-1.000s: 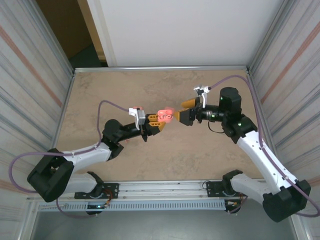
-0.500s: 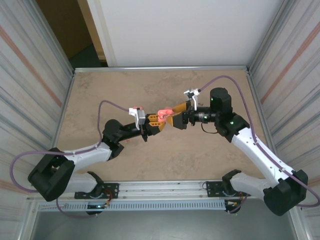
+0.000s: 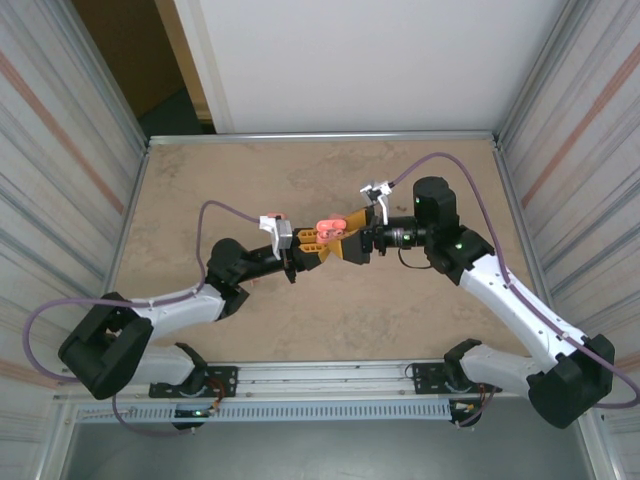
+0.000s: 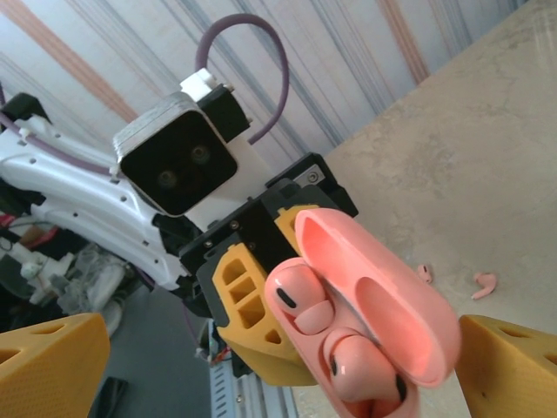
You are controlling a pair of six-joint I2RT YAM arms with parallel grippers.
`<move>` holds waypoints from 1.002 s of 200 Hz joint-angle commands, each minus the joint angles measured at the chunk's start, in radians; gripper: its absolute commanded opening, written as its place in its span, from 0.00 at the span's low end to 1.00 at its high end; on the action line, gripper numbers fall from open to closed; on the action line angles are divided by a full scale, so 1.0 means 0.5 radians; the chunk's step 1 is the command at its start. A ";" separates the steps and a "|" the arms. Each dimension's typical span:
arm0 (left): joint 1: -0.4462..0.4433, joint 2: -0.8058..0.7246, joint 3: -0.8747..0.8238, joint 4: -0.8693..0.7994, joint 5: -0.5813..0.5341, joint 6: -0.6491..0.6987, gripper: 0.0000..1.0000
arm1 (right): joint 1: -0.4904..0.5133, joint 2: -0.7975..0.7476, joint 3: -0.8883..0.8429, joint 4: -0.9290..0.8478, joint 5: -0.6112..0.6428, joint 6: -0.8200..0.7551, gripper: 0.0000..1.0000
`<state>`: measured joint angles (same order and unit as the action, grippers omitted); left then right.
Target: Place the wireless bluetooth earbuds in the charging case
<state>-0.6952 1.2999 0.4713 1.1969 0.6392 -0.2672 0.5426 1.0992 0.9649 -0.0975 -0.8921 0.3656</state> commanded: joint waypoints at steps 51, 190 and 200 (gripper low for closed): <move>-0.007 0.037 0.045 0.093 0.013 -0.015 0.00 | 0.028 -0.032 0.075 -0.015 -0.063 -0.098 1.00; -0.006 0.055 0.045 0.097 0.004 -0.027 0.00 | 0.038 -0.203 -0.028 -0.068 -0.003 -0.221 1.00; -0.008 0.053 0.045 0.097 0.004 -0.028 0.00 | 0.037 -0.209 -0.024 -0.094 0.028 -0.238 1.00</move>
<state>-0.6960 1.3243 0.4713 1.2171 0.6464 -0.2676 0.5507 1.0241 0.9607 -0.1139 -0.8867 0.2798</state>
